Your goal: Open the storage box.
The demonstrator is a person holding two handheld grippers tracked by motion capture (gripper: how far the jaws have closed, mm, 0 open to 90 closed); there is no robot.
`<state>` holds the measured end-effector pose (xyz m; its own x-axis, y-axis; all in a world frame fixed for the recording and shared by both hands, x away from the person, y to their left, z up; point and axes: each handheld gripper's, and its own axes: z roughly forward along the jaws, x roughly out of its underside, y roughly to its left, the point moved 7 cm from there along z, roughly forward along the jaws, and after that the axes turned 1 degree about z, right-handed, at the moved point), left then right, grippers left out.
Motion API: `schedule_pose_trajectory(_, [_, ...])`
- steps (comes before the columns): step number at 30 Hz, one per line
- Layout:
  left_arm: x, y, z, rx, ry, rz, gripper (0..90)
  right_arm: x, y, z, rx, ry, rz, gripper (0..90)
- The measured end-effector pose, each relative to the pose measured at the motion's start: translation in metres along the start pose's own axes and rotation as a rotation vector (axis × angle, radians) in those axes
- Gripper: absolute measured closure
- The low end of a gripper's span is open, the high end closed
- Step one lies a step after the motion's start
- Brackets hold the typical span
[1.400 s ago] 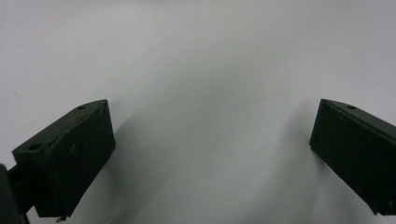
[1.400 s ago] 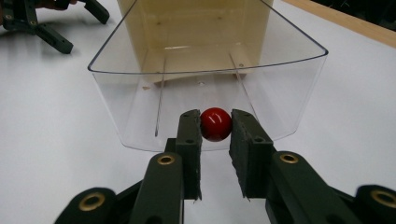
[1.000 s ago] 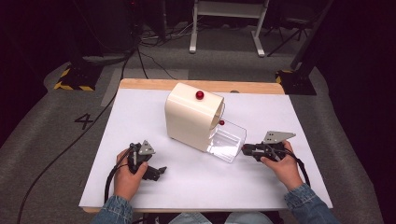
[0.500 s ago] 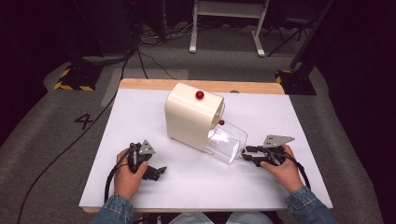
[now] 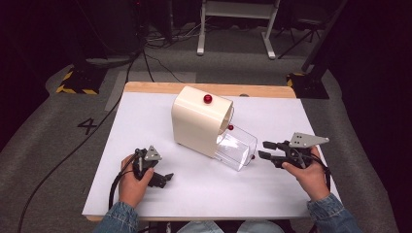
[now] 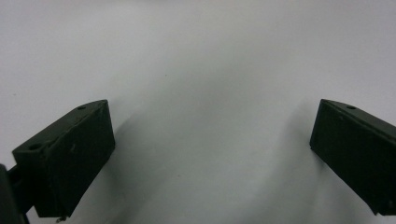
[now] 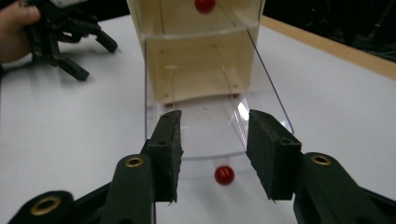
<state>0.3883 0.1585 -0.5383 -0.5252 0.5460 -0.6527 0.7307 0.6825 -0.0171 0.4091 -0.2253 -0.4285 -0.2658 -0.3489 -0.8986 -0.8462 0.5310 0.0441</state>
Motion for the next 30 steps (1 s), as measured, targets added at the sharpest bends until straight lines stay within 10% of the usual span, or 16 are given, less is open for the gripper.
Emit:
schedule_pose_trajectory(13, [0.001,0.000,0.000,-0.003,-0.005,-0.002,0.0,-0.043,0.002,0.045,-0.045,-0.010,-0.037,55.4])
schedule_pose_trajectory(30, [0.001,-0.001,0.000,-0.004,-0.011,0.001,0.1,-0.049,-0.005,0.092,-0.082,-0.054,-0.025,68.2])
